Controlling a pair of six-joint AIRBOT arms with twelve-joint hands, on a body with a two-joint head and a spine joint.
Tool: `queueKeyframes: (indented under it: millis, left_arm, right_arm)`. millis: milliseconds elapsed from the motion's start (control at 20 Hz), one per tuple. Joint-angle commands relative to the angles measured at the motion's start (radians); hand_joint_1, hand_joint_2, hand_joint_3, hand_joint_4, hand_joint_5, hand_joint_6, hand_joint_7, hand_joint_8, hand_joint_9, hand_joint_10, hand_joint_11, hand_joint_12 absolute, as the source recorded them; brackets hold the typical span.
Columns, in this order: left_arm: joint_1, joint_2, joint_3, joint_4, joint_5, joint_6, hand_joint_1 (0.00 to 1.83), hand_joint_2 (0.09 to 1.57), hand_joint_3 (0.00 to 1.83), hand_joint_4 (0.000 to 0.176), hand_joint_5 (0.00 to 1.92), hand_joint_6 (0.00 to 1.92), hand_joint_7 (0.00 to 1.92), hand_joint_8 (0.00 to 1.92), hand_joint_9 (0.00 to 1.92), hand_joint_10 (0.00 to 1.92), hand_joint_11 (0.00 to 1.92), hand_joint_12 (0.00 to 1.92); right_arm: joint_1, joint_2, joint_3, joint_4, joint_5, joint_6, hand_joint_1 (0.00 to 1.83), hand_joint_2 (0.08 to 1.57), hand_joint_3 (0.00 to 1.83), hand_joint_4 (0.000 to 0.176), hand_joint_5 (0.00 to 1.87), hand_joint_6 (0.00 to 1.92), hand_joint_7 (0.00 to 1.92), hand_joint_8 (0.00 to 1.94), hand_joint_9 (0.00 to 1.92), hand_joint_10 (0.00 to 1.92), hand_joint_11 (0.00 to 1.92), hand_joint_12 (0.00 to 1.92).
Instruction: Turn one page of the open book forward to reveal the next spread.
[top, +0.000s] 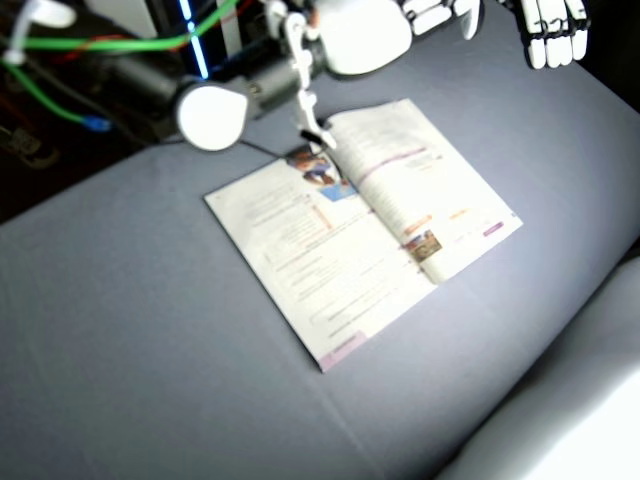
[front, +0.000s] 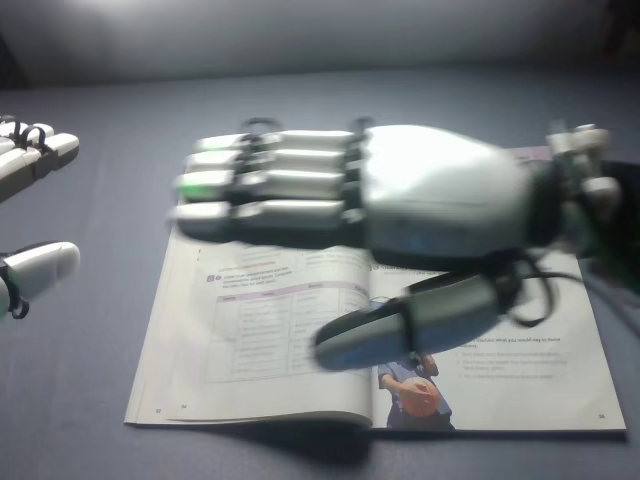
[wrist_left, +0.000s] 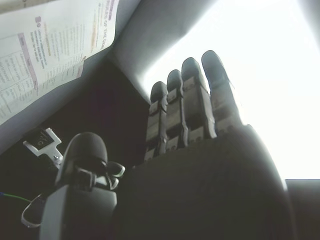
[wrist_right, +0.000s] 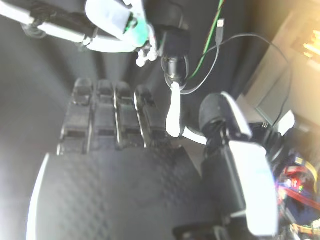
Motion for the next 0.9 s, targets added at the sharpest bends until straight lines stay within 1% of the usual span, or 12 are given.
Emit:
queueKeyframes:
  millis: [0, 50, 100, 150, 200, 350, 450, 550, 650, 750, 850]
  left_arm:
    - [0.000, 0.003, 0.000, -0.008, -0.126, -0.005, 0.00, 1.35, 0.01, 0.000, 0.19, 0.00, 0.20, 0.00, 0.19, 0.00, 0.01, 0.45]
    - [0.005, 0.005, -0.003, -0.010, -0.130, -0.006, 0.00, 1.38, 0.00, 0.000, 0.24, 0.01, 0.25, 0.01, 0.24, 0.00, 0.02, 0.55]
    - [0.009, 0.006, -0.005, -0.011, -0.133, -0.007, 0.00, 1.38, 0.00, 0.000, 0.18, 0.00, 0.19, 0.01, 0.16, 0.00, 0.00, 0.44]
    - [0.012, 0.007, -0.006, -0.011, -0.136, -0.012, 0.00, 1.41, 0.01, 0.000, 0.17, 0.00, 0.19, 0.00, 0.16, 0.00, 0.00, 0.46]
    - [0.012, 0.007, -0.007, -0.011, -0.136, -0.013, 0.00, 1.41, 0.00, 0.000, 0.16, 0.00, 0.18, 0.00, 0.16, 0.00, 0.00, 0.41]
    - [0.013, 0.007, -0.008, -0.011, -0.138, -0.013, 0.00, 1.39, 0.00, 0.000, 0.16, 0.00, 0.19, 0.00, 0.17, 0.01, 0.00, 0.41]
    - [0.014, 0.007, -0.009, -0.011, -0.137, -0.013, 0.00, 1.37, 0.00, 0.000, 0.16, 0.00, 0.19, 0.00, 0.17, 0.00, 0.00, 0.41]
    - [0.014, 0.007, -0.009, -0.010, -0.136, -0.013, 0.00, 1.38, 0.00, 0.000, 0.17, 0.00, 0.20, 0.00, 0.18, 0.01, 0.00, 0.41]
    - [0.014, 0.006, -0.009, -0.007, -0.134, -0.013, 0.00, 1.37, 0.00, 0.000, 0.17, 0.00, 0.19, 0.00, 0.17, 0.00, 0.00, 0.39]
    - [0.014, 0.006, -0.008, -0.007, -0.133, -0.013, 0.00, 1.36, 0.00, 0.000, 0.17, 0.00, 0.19, 0.00, 0.17, 0.00, 0.00, 0.38]
    - [0.014, 0.005, -0.007, -0.005, -0.132, -0.013, 0.00, 1.36, 0.00, 0.000, 0.17, 0.00, 0.19, 0.00, 0.17, 0.00, 0.00, 0.38]
  right_arm:
    - [0.003, 0.001, -0.015, 0.060, 0.083, 0.003, 0.02, 1.32, 0.01, 0.000, 0.10, 0.00, 0.13, 0.01, 0.06, 0.01, 0.03, 0.04]
    - [-0.012, 0.011, -0.020, 0.060, 0.058, 0.003, 0.00, 1.33, 0.01, 0.000, 0.16, 0.02, 0.16, 0.01, 0.07, 0.01, 0.00, 0.04]
    - [-0.022, 0.030, -0.020, 0.059, 0.036, 0.003, 0.00, 1.34, 0.01, 0.000, 0.16, 0.02, 0.15, 0.01, 0.08, 0.01, 0.00, 0.04]
    - [-0.042, 0.055, -0.020, 0.051, -0.003, 0.003, 0.00, 1.33, 0.00, 0.000, 0.13, 0.00, 0.12, 0.00, 0.07, 0.00, 0.00, 0.01]
    - [-0.061, 0.070, -0.021, 0.046, -0.033, 0.003, 0.00, 1.36, 0.01, 0.000, 0.08, 0.00, 0.03, 0.00, 0.00, 0.00, 0.00, 0.00]
    - [-0.121, 0.093, -0.017, 0.044, -0.110, 0.003, 0.00, 1.36, 0.01, 0.000, 0.10, 0.01, 0.03, 0.00, 0.00, 0.00, 0.00, 0.00]
    - [-0.138, 0.094, -0.009, 0.034, -0.155, 0.003, 0.00, 1.35, 0.00, 0.000, 0.07, 0.00, 0.00, 0.00, 0.00, 0.00, 0.00, 0.00]
    - [-0.139, 0.076, 0.012, 0.006, -0.211, 0.003, 0.00, 1.33, 0.00, 0.000, 0.03, 0.00, 0.00, 0.00, 0.00, 0.00, 0.00, 0.00]
    - [-0.139, 0.042, 0.046, -0.032, -0.263, 0.003, 0.00, 1.32, 0.00, 0.000, 0.03, 0.00, 0.00, 0.00, 0.00, 0.00, 0.00, 0.00]
    - [-0.138, 0.020, 0.066, -0.053, -0.282, 0.003, 0.00, 1.31, 0.00, 0.000, 0.03, 0.00, 0.00, 0.00, 0.00, 0.00, 0.00, 0.00]
    - [-0.129, -0.006, 0.083, -0.106, -0.307, 0.003, 0.00, 1.30, 0.00, 0.000, 0.02, 0.00, 0.00, 0.00, 0.00, 0.00, 0.00, 0.00]
